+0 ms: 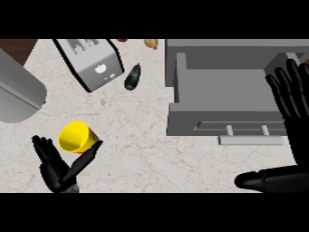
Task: Pick up the cup, place it into the drawer and close the drawer
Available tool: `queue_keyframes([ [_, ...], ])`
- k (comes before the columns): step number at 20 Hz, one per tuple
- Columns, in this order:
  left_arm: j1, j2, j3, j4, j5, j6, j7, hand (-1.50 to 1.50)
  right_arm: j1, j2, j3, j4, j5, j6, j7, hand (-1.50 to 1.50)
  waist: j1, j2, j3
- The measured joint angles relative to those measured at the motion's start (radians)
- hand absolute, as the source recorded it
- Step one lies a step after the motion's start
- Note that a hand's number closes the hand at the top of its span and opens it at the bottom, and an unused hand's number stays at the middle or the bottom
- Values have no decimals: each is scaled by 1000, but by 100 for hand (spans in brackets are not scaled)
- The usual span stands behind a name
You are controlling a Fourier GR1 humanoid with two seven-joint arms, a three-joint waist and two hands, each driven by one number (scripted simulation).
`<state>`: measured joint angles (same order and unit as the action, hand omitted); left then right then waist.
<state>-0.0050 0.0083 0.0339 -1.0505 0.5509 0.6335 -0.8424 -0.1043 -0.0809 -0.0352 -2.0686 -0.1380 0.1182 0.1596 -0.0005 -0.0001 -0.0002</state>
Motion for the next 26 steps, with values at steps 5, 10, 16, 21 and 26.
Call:
queue_keyframes([
  [5,-24,-2,15,44,-4,-35,-23,-150,21,-2,-13,-3,-9,12,-15,-150,0,0,0],
  [10,-47,-4,42,120,20,-97,-80,-150,-6,-6,-18,-26,-20,0,30,-150,0,0,0],
  [16,-112,-7,70,201,61,-142,-121,-150,-4,1,-3,-21,-9,-2,29,-150,-1,0,0],
  [21,-149,-5,92,276,92,-217,-160,-150,3,4,6,-55,-8,-9,56,-150,-2,0,0],
  [26,-167,11,94,294,101,-321,-159,-150,3,1,-8,-41,-14,-6,50,-150,-2,0,0],
])
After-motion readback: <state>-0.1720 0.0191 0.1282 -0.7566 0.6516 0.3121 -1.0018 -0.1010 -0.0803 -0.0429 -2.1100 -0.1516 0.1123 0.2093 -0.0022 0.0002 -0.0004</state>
